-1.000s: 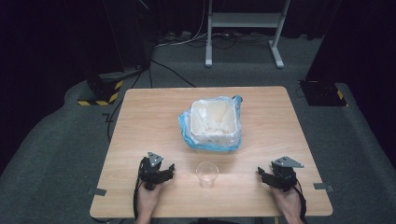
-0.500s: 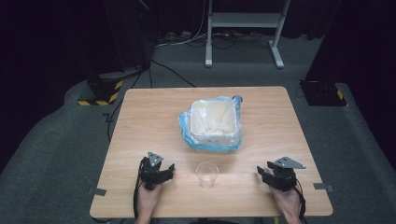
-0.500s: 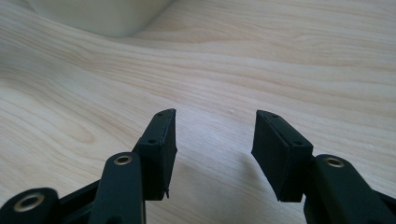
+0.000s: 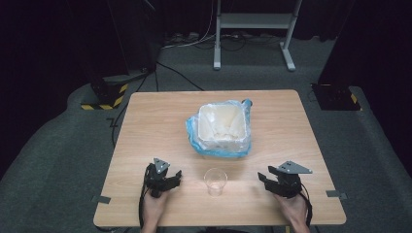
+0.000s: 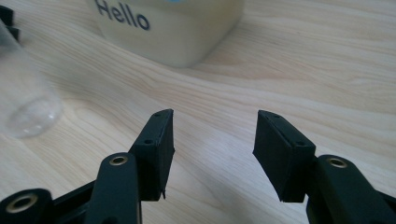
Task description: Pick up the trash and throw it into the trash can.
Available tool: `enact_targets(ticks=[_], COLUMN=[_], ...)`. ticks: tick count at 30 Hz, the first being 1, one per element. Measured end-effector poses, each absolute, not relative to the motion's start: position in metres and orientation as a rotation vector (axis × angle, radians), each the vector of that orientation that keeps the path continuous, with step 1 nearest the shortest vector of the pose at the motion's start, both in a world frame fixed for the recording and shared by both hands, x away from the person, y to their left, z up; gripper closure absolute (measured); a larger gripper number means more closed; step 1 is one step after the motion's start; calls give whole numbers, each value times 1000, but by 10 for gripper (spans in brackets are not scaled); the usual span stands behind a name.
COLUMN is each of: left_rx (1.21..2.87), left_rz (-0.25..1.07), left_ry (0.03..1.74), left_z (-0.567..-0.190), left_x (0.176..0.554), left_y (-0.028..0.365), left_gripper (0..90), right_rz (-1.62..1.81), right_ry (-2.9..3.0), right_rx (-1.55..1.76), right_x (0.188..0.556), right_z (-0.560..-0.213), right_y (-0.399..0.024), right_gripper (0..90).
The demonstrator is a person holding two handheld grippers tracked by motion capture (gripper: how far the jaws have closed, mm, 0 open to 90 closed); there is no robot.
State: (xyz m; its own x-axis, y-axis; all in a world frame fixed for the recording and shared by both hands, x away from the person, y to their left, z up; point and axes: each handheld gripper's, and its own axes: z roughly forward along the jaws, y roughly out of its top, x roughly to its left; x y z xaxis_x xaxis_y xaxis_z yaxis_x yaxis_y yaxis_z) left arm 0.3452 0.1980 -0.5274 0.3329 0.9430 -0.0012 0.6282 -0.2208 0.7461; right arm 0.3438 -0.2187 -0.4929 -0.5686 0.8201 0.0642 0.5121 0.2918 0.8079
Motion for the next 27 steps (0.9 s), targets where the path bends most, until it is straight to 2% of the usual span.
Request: enact_targets(ticks=[8,27], left_rx=[1944,1945], left_rz=[615,615], left_ry=[1377,1376], left_z=[-527,-527], left_x=[345,345], left_y=[198,198], left_gripper=[299,297], right_rz=[1223,1376], right_ry=[2227,2382], right_rx=[1147,985], right_x=[342,350], right_z=[-476,-450], right_y=[-202,-144], right_gripper=[465,594])
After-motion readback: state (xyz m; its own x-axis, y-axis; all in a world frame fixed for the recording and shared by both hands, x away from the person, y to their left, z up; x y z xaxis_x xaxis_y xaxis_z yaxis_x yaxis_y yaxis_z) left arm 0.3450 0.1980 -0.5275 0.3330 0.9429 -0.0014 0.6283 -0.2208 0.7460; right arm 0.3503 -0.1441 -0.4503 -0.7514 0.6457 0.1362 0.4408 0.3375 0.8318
